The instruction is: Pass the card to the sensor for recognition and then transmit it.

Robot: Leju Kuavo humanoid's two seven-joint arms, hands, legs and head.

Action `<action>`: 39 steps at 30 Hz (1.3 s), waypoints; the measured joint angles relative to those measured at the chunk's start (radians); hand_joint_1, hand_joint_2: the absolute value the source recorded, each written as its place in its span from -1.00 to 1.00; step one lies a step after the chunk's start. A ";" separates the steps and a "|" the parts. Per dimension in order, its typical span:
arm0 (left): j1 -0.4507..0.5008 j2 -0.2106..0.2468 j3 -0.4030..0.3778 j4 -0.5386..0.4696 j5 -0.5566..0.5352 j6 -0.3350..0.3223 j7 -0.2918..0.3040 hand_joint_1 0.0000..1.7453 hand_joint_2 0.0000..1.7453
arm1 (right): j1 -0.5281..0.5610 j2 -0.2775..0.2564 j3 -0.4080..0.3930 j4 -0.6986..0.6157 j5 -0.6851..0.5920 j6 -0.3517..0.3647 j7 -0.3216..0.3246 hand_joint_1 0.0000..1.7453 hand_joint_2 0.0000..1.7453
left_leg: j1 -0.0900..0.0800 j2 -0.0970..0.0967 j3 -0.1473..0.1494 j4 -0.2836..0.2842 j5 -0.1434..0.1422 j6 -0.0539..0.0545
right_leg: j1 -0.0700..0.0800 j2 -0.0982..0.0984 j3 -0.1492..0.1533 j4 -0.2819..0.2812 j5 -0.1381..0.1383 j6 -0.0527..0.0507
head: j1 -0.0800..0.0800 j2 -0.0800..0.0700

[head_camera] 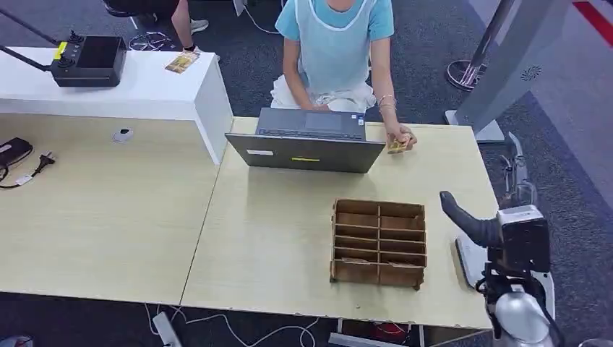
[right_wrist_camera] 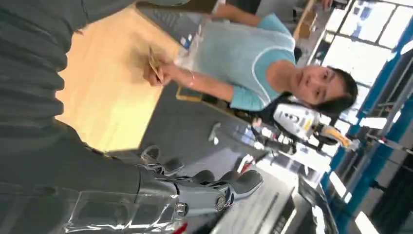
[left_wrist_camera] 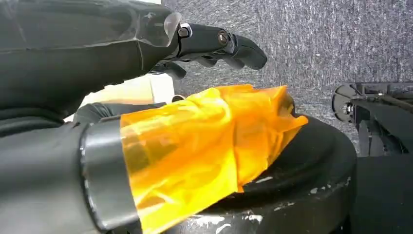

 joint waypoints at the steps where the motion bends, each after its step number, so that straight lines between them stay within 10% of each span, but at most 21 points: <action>1: 0.000 0.000 -0.003 0.000 0.000 0.000 0.000 -1.00 -1.00 | -0.012 0.000 0.006 0.000 0.036 -0.024 -0.001 -1.00 1.00 | 0.000 0.000 0.000 0.000 0.000 0.000 | 0.000 0.000 0.000 0.000 0.000 0.000 | 0.000 0.000; 19: 0.000 0.006 -0.071 0.000 0.000 -0.022 0.003 -1.00 -1.00 | -0.366 -0.053 0.150 0.114 0.709 -0.166 0.239 -1.00 1.00 | 0.000 0.000 0.000 0.000 0.002 -0.001 | 0.000 0.000 0.000 0.000 0.002 0.000 | 0.000 0.000; 39: 0.000 0.015 -0.138 0.000 0.000 -0.041 0.003 -1.00 -1.00 | -0.807 -0.108 0.207 0.658 0.825 0.011 0.372 -1.00 1.00 | 0.000 -0.001 0.000 0.000 0.004 0.000 | 0.000 0.000 0.000 0.000 0.003 0.001 | 0.000 0.000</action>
